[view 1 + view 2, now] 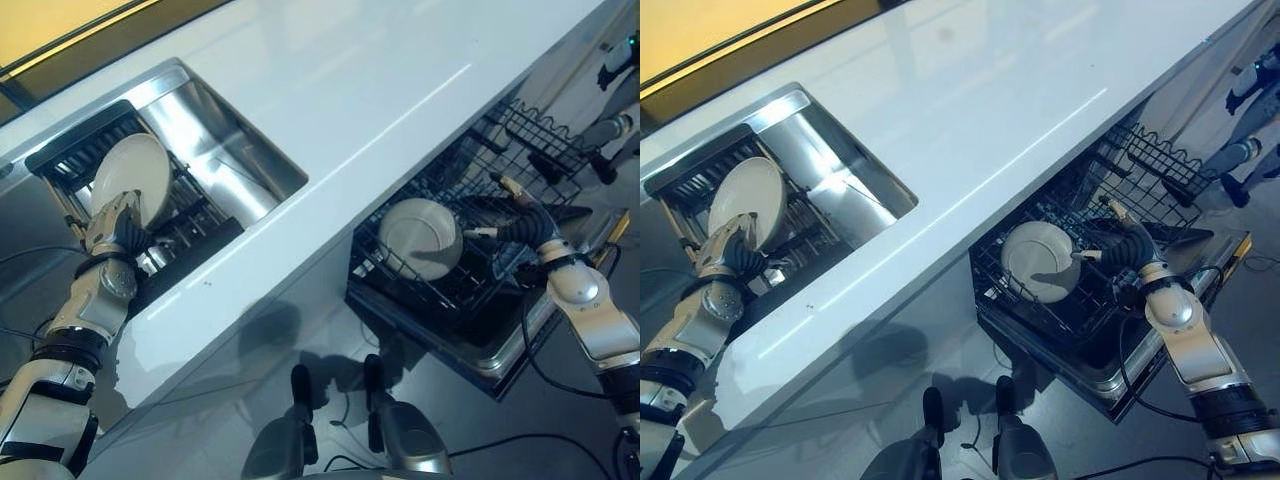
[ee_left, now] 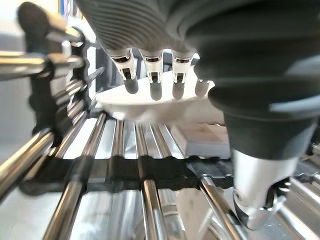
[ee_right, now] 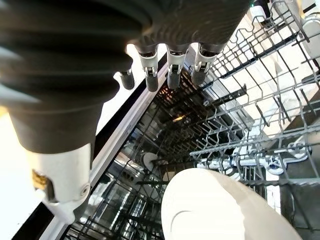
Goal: Pick up plates and place into dishwasher.
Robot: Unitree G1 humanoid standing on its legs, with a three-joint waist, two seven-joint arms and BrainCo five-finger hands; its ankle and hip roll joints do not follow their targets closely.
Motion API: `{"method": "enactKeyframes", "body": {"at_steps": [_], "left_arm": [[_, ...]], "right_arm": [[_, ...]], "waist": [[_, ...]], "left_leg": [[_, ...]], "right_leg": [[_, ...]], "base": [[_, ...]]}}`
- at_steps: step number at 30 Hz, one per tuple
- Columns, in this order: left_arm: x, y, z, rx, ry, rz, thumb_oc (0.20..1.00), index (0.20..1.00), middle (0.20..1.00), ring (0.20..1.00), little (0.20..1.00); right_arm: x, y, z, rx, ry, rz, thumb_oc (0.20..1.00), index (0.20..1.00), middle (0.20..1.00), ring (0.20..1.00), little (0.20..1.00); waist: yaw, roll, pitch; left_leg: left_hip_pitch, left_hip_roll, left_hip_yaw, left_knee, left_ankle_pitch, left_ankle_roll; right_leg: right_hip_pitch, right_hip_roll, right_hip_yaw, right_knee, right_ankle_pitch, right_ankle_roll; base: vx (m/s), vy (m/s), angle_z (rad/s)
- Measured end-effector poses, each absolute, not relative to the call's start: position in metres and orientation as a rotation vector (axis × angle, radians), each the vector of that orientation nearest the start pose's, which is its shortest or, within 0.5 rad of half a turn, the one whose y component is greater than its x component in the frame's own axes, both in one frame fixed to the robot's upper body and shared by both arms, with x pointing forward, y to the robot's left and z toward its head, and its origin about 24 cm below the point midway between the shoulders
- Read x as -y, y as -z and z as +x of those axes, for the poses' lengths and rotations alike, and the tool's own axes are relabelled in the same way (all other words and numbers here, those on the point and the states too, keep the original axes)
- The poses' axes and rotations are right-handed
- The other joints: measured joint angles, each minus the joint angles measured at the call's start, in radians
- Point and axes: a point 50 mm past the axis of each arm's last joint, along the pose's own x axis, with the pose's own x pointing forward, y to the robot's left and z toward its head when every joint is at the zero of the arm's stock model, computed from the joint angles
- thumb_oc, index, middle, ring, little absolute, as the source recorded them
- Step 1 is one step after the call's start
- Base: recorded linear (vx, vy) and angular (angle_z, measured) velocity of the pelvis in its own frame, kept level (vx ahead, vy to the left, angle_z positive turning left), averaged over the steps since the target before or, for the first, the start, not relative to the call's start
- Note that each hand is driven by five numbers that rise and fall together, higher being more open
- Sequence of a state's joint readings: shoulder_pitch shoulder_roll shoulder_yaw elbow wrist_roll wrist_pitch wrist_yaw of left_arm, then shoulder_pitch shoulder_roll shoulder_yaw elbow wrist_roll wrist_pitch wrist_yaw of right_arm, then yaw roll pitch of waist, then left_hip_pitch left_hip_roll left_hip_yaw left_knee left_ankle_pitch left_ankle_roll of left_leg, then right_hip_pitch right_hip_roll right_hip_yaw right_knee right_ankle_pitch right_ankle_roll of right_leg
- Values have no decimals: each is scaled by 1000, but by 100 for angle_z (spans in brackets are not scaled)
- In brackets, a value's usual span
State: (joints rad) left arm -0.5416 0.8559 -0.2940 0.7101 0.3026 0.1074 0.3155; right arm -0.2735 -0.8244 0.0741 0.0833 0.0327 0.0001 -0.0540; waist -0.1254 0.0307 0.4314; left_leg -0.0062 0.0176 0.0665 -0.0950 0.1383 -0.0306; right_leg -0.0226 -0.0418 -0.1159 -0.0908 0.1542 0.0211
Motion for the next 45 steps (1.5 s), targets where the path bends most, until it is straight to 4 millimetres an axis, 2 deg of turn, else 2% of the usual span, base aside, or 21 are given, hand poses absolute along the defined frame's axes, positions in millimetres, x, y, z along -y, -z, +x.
{"method": "enactKeyframes", "body": {"at_steps": [6, 8, 9, 10, 15, 18, 24, 30, 35, 42, 45], "left_arm": [[-344, -130, 334, -148, -493, 1350, 1000, 1000, 1000, 1000, 1000], [-343, -131, 337, -153, -489, 1364, 777, 777, 777, 777, 777], [-342, -132, 338, -150, -486, 1366, 357, 357, 357, 357, 357], [-341, -134, 339, -144, -485, 1369, 200, 200, 200, 200, 200], [-334, -150, 348, -79, -506, 1379, 200, 200, 200, 200, 200], [-333, -158, 350, -37, -528, 1380, 200, 200, 200, 200, 200], [-352, -182, 342, 33, -689, 1422, 200, 200, 200, 200, 200], [-340, -187, 345, 114, -663, 1485, 200, 200, 200, 200, 200], [-343, -198, 342, 168, -695, 1551, 200, 200, 200, 200, 200], [-357, -204, 332, 153, -720, 1638, 200, 200, 200, 200, 200], [-357, -205, 331, 159, -717, 1644, 200, 200, 200, 200, 200]], "right_arm": [[260, -167, 303, 258, 15, -820, 1000, 1000, 1000, 1000, 1000], [256, -173, 307, 284, 12, -834, 1000, 1000, 1000, 1000, 1000], [253, -176, 308, 298, 7, -844, 1000, 1000, 1000, 1000, 1000], [252, -181, 310, 315, 7, -850, 1000, 1000, 1000, 1000, 1000], [248, -198, 313, 388, 5, -877, 1000, 1000, 1000, 1000, 1000], [248, -200, 313, 401, 2, -887, 1000, 1000, 1000, 1000, 1000], [246, -203, 311, 440, -16, -888, 1000, 1000, 1000, 1000, 1000], [241, -209, 310, 478, -45, -891, 1000, 1000, 1000, 1000, 1000], [239, -213, 310, 493, -57, -895, 1000, 1000, 1000, 1000, 1000], [234, -213, 306, 498, -103, -903, 1000, 1000, 1000, 1000, 1000], [234, -212, 305, 490, -114, -910, 1000, 1000, 1000, 1000, 1000]], "waist": [[1, -2, 0], [2, -2, 0], [4, -3, 0], [5, -3, 0], [15, -6, 0], [18, -15, 5], [2, -52, 7], [4, -52, 6], [3, -49, 1], [5, -22, -88], [7, -13, -116]], "left_leg": [[-5, 2, 12, 0, 0, 0], [-10, 2, 12, 0, 1, 0], [-12, 2, 12, 0, 1, -1], [-18, 3, 12, 0, 3, -3], [-56, 5, 11, 1, 8, -12], [-60, 5, 10, 1, 9, -13], [-72, 4, 6, 0, 14, -10], [-53, 7, -7, 1, 20, -6], [-32, 9, -15, 1, 16, -11], [-22, 9, -19, 0, 10, -12], [-17, 9, -21, 0, 9, -12]], "right_leg": [[-9, 2, 2, 1, 3, 5], [-14, 1, 3, 1, 4, 6], [-16, 2, 3, 1, 4, 6], [-20, 2, 4, 1, 5, 6], [-53, 1, 3, 1, 11, 15], [-58, 1, 3, 0, 10, 14], [-68, 0, 1, 1, 15, 20], [-46, 4, -10, 1, 20, 1], [-21, 5, -26, 1, 13, -9], [-7, 5, -32, 1, 5, -20], [-1, 5, -34, 1, 3, -19]], "base": [[-62, 8, -4], [-74, 10, -2], [-65, 0, 5], [-64, -4, 10], [-51, -15, 6], [-13, -6, 0], [-4, -1, -2], [7, -9, 5], [25, -20, 6], [27, -8, 3], [0, 0, 0]]}}
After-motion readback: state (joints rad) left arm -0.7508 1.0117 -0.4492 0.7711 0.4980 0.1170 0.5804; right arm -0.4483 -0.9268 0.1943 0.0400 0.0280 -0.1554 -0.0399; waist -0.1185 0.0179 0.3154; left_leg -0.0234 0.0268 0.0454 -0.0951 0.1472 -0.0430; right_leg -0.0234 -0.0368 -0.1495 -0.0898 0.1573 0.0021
